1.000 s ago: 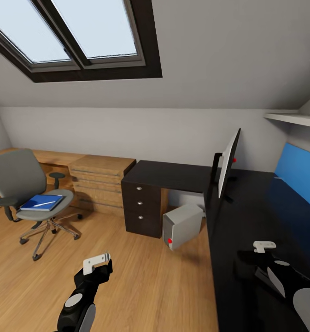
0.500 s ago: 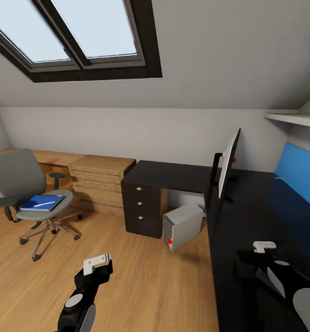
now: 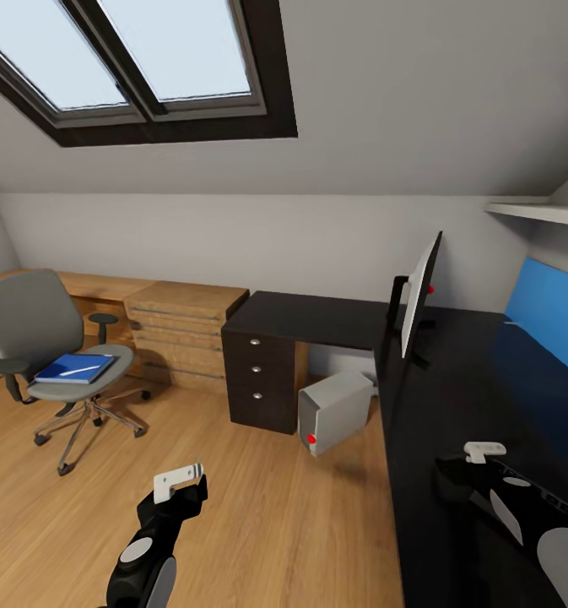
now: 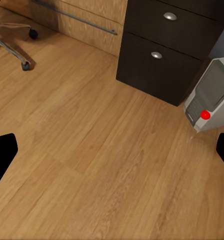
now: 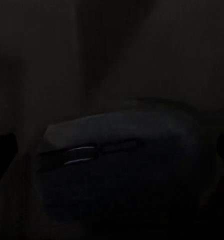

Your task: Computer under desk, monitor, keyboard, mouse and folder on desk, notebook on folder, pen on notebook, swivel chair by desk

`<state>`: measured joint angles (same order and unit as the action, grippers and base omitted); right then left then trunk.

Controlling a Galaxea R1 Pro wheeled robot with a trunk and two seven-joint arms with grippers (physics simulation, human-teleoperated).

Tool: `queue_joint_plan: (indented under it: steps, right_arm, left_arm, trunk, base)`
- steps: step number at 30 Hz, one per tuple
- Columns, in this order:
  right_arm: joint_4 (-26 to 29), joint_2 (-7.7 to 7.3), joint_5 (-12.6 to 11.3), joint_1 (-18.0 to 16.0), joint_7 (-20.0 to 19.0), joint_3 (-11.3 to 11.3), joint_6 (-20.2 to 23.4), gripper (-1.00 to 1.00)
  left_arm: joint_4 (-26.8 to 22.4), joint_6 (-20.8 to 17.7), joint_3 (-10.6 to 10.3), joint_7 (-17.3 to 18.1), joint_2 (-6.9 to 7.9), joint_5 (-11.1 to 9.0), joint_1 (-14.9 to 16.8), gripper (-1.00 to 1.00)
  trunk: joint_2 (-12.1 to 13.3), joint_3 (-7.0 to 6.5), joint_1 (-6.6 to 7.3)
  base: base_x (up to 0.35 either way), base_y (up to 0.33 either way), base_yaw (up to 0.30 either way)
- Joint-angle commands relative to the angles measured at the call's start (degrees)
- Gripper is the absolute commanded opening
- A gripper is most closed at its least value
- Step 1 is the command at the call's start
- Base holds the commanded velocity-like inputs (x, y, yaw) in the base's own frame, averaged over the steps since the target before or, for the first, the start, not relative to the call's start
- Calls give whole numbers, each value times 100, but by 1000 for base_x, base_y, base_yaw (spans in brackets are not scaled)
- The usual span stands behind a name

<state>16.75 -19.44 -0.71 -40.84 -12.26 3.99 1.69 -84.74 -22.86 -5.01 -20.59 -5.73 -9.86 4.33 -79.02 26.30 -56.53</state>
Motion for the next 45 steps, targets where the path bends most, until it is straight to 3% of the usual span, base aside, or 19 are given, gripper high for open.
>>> queue_joint_plan:
  steps: [1,27,28,45]
  right_arm:
    - [4,2,-6,-3,-40,42,17,100]
    - [4,2,1,-3,-31,42,19,100]
    - [4,2,1,-3,-31,41,18,-100]
    - [21,10,1,-3,-40,26,21,-100]
  left_arm:
    - [-7,-15,-9,-50,1,-60,5,100]
    - [-7,-17,-17,-50,1,-60,4,100]
    - [-7,-17,-17,-50,1,-60,5,100]
    - [-7,-17,-12,-50,1,-60,3,100]
  trunk:
    - [-5,7,-1]
    - [-125,61,-66]
    - [-125,61,-66]
    - [-125,61,-66]
  base:
    - [0,0,0]
    - [0,0,0]
    - [0,0,0]
    - [0,0,0]
